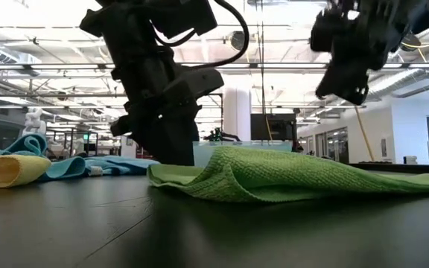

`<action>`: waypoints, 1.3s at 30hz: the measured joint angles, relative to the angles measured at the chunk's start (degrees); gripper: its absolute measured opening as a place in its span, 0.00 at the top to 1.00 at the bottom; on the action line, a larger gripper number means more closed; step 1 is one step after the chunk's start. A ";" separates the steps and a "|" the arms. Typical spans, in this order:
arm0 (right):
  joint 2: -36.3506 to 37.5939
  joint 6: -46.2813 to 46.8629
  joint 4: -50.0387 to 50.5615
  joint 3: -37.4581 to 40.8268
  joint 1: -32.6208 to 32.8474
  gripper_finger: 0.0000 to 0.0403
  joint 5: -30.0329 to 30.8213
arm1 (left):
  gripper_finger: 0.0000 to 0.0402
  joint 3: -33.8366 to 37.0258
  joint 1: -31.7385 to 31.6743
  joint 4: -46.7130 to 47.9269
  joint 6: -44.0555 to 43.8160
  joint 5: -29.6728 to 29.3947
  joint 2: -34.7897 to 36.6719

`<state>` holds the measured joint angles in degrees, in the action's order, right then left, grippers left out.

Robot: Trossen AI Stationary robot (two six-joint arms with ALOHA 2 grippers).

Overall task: Fold microfiber towels
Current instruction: Fold the green microfiber towel

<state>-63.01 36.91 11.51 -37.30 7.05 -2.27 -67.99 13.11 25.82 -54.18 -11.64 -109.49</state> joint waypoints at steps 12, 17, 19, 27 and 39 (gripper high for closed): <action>-4.40 6.26 -2.73 0.00 6.86 1.00 -0.84 | 0.70 0.00 3.85 -1.81 -5.93 0.22 0.00; -10.70 10.05 -2.56 0.00 10.04 1.00 -0.99 | 0.70 0.00 5.96 -5.80 -9.10 4.22 0.00; -13.49 10.94 -2.20 0.00 11.18 1.00 -1.03 | 0.70 0.00 6.80 -9.15 -9.20 7.15 0.00; -21.35 13.45 -1.81 -0.04 12.26 1.00 -1.06 | 0.70 0.00 8.48 -12.97 -9.68 7.91 0.00; -22.77 3.93 -1.47 -0.20 10.04 1.00 -0.87 | 0.70 0.00 8.51 -5.51 -9.44 7.08 0.00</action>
<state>-85.78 40.84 10.04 -37.50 17.09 -3.14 -67.99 21.62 20.32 -63.62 -4.56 -109.49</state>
